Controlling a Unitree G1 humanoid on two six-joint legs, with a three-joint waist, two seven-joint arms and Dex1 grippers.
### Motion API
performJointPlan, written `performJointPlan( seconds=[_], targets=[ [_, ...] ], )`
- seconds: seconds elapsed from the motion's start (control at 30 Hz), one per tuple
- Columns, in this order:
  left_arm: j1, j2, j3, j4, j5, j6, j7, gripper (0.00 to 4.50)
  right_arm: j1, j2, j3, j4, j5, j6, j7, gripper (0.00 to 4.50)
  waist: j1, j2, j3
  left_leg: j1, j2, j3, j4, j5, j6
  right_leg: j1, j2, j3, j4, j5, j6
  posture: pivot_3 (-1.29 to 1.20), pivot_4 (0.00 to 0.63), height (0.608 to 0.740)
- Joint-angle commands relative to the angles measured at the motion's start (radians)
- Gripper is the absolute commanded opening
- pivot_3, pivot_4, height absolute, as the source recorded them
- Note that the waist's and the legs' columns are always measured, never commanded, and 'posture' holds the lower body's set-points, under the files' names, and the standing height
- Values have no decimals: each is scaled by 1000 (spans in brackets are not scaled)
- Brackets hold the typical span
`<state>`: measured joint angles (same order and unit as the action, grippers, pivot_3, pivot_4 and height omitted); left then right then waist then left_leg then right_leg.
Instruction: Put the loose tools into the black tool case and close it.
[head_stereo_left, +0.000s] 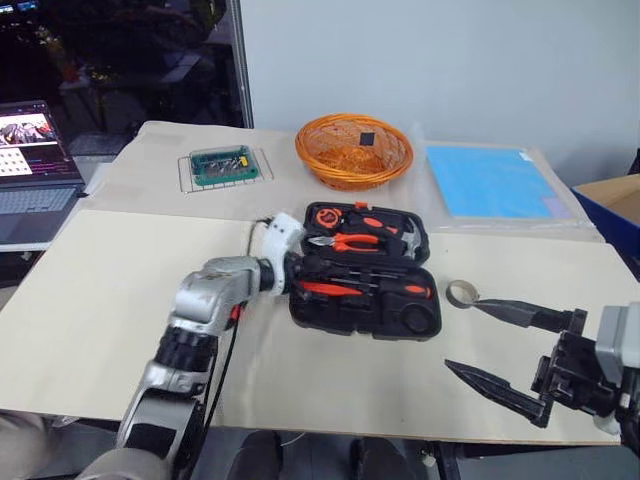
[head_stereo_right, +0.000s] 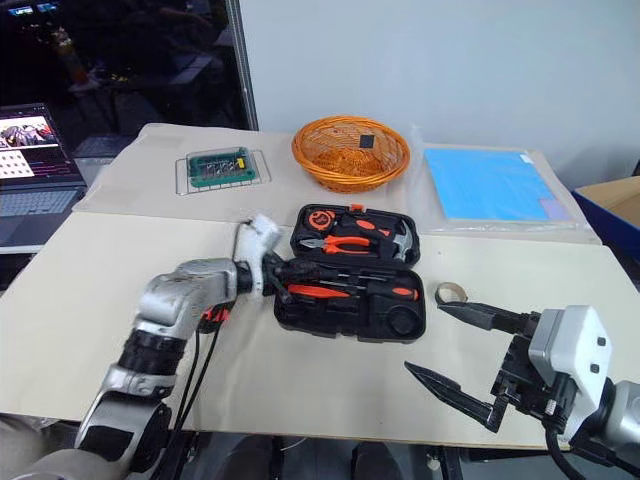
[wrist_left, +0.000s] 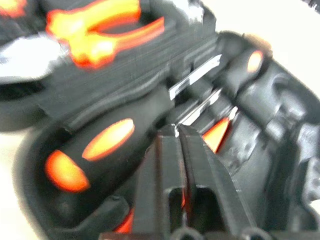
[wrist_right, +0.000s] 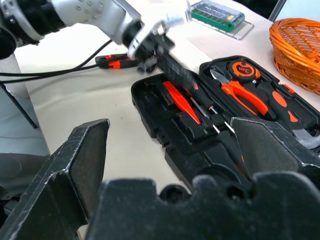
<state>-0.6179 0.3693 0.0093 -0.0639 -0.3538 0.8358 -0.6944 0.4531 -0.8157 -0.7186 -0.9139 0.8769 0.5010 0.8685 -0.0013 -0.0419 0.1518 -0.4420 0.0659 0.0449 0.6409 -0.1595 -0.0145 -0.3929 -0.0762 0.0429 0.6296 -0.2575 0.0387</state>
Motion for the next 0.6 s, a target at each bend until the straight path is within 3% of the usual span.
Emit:
performJointPlan(
  seconds=[0.03, 0.17, 0.23, 0.43, 0.53, 0.6],
  targets=[
    [85, 59, 98, -187, 21, 7, 105, 2260, -37, -11, 17, 22, 0, -32, 13, 4500, -1, 1, 0, 0, 0, 0, 0, 0, 0, 0, 0, 0, 0, 0, 0, 0, 150, 740],
    [291, 125, 160, -406, 80, 153, 252, 3851, -112, -33, 83, 83, -6, -41, 38, 4500, -1, 0, 0, 1, -1, 1, 0, 0, 0, 1, -1, 0, 0, 0, 1, 0, 150, 740],
    [339, 116, 163, -453, 77, 200, 292, 4443, -144, -45, 107, 105, -9, -40, 49, 4500, 0, -1, 1, 1, 0, 1, 0, 0, 0, 1, -1, 0, 0, 0, 1, 0, 150, 740],
    [406, 105, 80, -461, 110, 314, 383, 4443, -215, -70, 152, 153, -22, -36, 80, 4500, 17, -3, 1, 1, -1, 1, 0, -5, -8, -2, -2, -1, -1, -3, 5, 0, 150, 740],
    [432, 83, 68, -450, 99, 306, 391, 3704, -229, -77, 149, 163, -24, -30, 92, 4500, 13, -3, 1, 1, -1, 1, 0, -5, -8, 2, -1, 0, -1, -2, 2, 0, 150, 740],
    [439, 74, 76, -451, 90, 294, 391, 2983, -224, -78, 138, 163, -24, -28, 98, 4500, 13, -2, 1, 1, 0, 1, 0, -3, -5, 2, -1, 0, -1, -1, -1, 0, 150, 740]
  ],
)
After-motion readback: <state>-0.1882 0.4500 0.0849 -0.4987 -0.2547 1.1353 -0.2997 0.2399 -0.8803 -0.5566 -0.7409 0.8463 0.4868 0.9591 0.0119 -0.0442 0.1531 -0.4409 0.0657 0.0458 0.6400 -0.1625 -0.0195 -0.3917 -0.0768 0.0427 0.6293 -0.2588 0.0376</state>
